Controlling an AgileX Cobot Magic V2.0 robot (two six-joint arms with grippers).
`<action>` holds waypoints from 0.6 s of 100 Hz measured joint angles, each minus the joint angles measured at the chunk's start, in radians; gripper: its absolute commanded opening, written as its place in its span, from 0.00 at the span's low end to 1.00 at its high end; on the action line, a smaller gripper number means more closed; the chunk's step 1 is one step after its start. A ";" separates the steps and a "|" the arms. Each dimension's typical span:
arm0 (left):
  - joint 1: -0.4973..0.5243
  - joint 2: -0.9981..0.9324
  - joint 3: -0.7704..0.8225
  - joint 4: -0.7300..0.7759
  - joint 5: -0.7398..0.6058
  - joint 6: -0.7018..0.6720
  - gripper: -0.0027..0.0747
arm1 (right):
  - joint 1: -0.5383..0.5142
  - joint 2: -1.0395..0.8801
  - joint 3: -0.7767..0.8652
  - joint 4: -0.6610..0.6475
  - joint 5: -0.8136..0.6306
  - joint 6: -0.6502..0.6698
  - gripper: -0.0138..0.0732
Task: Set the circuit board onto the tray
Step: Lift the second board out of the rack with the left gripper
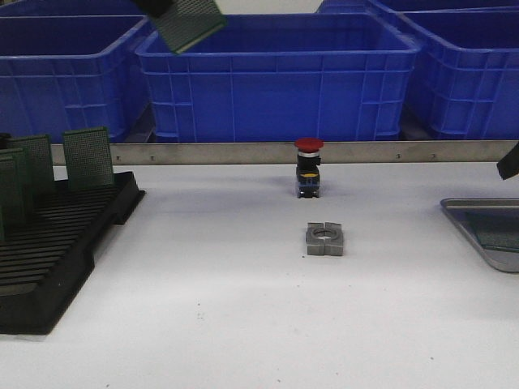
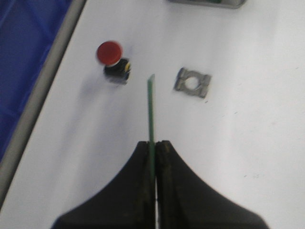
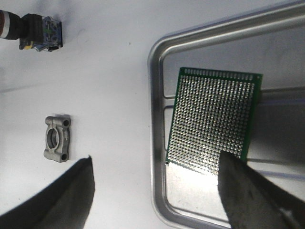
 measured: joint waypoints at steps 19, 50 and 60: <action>-0.142 0.019 0.040 -0.014 0.003 -0.017 0.01 | 0.003 -0.002 -0.004 0.005 0.027 -0.039 0.80; -0.195 0.064 0.086 -0.033 0.003 -0.018 0.01 | 0.113 -0.133 -0.066 0.026 0.149 -0.276 0.80; -0.195 0.064 0.086 -0.042 0.003 -0.018 0.01 | 0.174 -0.183 -0.072 0.028 0.194 -0.417 0.80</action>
